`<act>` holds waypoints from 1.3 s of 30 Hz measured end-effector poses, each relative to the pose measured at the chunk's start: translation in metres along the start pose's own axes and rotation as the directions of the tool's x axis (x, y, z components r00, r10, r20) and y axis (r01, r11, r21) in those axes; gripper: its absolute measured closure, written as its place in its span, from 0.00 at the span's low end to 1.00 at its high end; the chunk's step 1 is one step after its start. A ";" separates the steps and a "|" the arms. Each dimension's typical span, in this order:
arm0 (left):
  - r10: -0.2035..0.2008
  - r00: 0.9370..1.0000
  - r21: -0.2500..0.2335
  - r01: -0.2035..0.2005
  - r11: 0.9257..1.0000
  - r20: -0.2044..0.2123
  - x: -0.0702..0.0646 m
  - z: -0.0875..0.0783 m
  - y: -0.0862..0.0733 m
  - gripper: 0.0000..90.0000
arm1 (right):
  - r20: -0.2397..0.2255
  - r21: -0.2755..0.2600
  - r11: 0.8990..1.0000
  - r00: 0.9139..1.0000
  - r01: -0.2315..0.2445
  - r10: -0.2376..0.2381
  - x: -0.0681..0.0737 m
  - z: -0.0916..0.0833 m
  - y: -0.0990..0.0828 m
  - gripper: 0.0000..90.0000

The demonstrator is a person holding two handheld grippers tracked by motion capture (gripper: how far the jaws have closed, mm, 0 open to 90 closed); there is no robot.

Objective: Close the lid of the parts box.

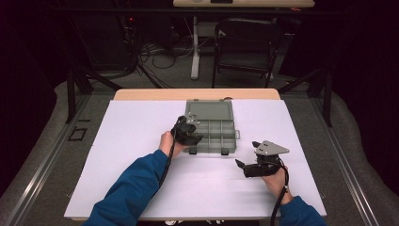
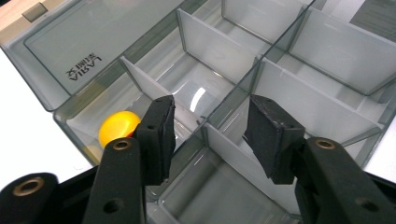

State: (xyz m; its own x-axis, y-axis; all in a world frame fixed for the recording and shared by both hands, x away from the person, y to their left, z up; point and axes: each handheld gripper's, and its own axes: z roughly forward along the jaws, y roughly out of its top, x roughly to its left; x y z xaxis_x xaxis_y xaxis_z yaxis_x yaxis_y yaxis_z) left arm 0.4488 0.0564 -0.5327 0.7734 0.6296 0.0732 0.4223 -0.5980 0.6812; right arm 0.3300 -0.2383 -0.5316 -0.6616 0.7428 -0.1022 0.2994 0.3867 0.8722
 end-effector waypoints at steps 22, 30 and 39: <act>-0.036 0.997 -0.005 0.036 0.999 -0.065 -0.006 0.002 0.000 0.65 | -0.031 0.052 0.997 0.998 -0.049 0.050 -0.035 0.042 0.028 0.03; -0.032 0.997 -0.004 0.032 0.999 -0.064 -0.006 0.002 0.000 0.65 | -0.032 0.076 0.996 0.998 -0.045 0.048 -0.049 0.059 0.042 0.07; -0.023 0.998 -0.001 0.023 1.000 -0.053 -0.005 0.002 0.000 0.65 | 0.003 0.089 0.994 0.998 -0.056 0.056 -0.069 0.079 0.056 0.29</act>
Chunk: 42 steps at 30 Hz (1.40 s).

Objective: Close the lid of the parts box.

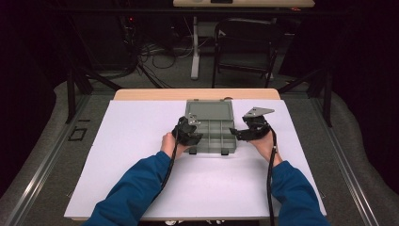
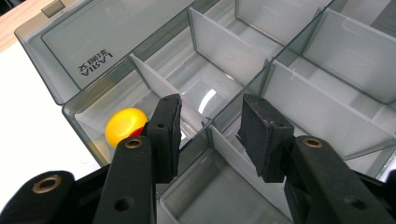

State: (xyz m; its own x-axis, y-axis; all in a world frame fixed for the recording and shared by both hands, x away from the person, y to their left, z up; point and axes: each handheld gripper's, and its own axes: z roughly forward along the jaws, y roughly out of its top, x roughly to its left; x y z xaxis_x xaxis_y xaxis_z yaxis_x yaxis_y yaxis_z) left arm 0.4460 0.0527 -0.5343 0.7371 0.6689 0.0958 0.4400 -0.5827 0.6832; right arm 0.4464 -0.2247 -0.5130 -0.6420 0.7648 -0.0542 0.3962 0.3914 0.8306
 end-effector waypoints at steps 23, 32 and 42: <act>-0.004 1.000 -0.003 0.004 1.000 -0.011 -0.001 0.000 -0.001 0.65 | 0.129 0.125 0.991 0.991 -0.044 0.028 -0.037 0.052 0.003 0.99; -0.006 1.000 -0.007 0.006 1.000 -0.007 -0.001 0.000 -0.001 0.65 | 0.125 0.169 0.985 0.992 -0.038 0.017 -0.037 0.068 -0.005 1.00; -0.002 1.000 -0.010 0.002 1.000 0.014 0.002 0.000 -0.001 0.66 | 0.132 0.175 0.984 0.991 -0.042 0.018 -0.035 0.076 -0.007 1.00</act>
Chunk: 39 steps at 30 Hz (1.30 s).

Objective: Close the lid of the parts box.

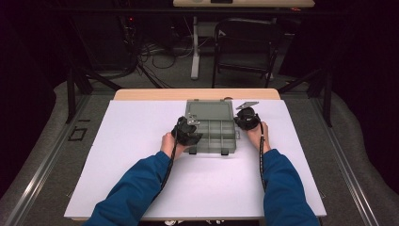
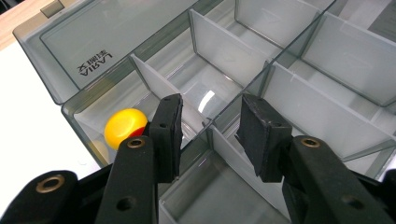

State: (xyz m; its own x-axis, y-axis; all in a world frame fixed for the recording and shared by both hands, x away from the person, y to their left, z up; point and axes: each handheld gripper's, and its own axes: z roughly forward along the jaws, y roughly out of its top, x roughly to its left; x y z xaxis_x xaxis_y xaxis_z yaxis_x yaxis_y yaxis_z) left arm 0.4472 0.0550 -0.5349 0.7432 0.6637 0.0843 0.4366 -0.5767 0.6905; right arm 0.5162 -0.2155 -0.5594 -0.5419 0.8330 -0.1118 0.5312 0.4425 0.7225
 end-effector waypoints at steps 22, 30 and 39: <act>0.004 1.000 -0.004 -0.004 1.000 0.002 0.000 0.000 0.000 0.67 | -0.071 0.116 0.992 0.997 0.040 -0.032 -0.009 0.002 0.016 1.00; 0.012 1.000 -0.001 -0.012 1.000 0.013 0.001 0.000 0.000 0.67 | -0.085 0.114 0.993 0.996 0.031 -0.022 -0.010 0.003 0.015 1.00; 0.014 1.000 -0.004 -0.014 1.000 0.015 0.002 0.000 0.000 0.67 | -0.065 0.086 0.996 0.998 0.003 0.003 -0.010 0.006 0.016 1.00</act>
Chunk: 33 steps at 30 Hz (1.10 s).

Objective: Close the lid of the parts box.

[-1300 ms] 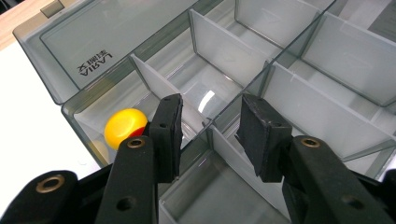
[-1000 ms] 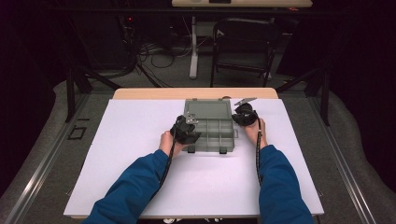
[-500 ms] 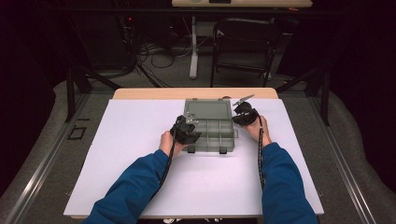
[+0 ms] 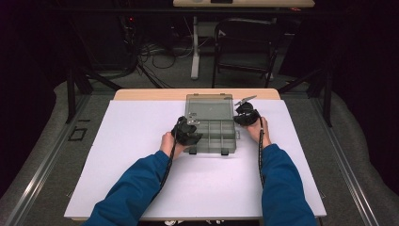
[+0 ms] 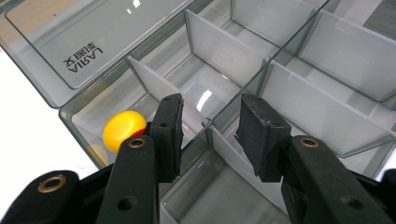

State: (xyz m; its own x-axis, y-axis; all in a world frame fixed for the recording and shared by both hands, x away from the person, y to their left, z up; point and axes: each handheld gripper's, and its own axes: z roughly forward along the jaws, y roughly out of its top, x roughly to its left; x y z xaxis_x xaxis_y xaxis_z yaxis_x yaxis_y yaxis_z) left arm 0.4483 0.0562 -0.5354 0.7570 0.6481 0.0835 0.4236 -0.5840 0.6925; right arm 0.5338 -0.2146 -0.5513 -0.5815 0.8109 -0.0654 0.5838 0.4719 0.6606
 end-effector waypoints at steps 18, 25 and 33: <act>-0.006 1.000 -0.010 0.006 1.000 0.001 0.000 0.000 -0.001 0.67 | 0.016 -0.058 0.998 0.999 -0.036 0.037 -0.003 0.003 0.005 1.00; -0.006 1.000 -0.011 0.006 1.000 -0.001 0.000 0.000 -0.001 0.67 | 0.017 -0.080 0.996 0.999 -0.044 0.045 -0.003 0.001 0.006 1.00; -0.010 1.000 -0.014 0.010 1.000 -0.003 0.000 0.000 -0.001 0.67 | 0.023 -0.118 0.992 0.999 -0.039 0.042 -0.004 -0.003 0.007 1.00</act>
State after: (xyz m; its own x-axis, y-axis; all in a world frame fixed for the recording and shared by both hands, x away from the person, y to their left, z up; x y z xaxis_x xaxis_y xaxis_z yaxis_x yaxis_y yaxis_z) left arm 0.4475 0.0570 -0.5364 0.7515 0.6550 0.0785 0.4241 -0.5709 0.7030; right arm 0.5389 -0.2152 -0.5440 -0.5432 0.8378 -0.0542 0.5354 0.3954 0.7463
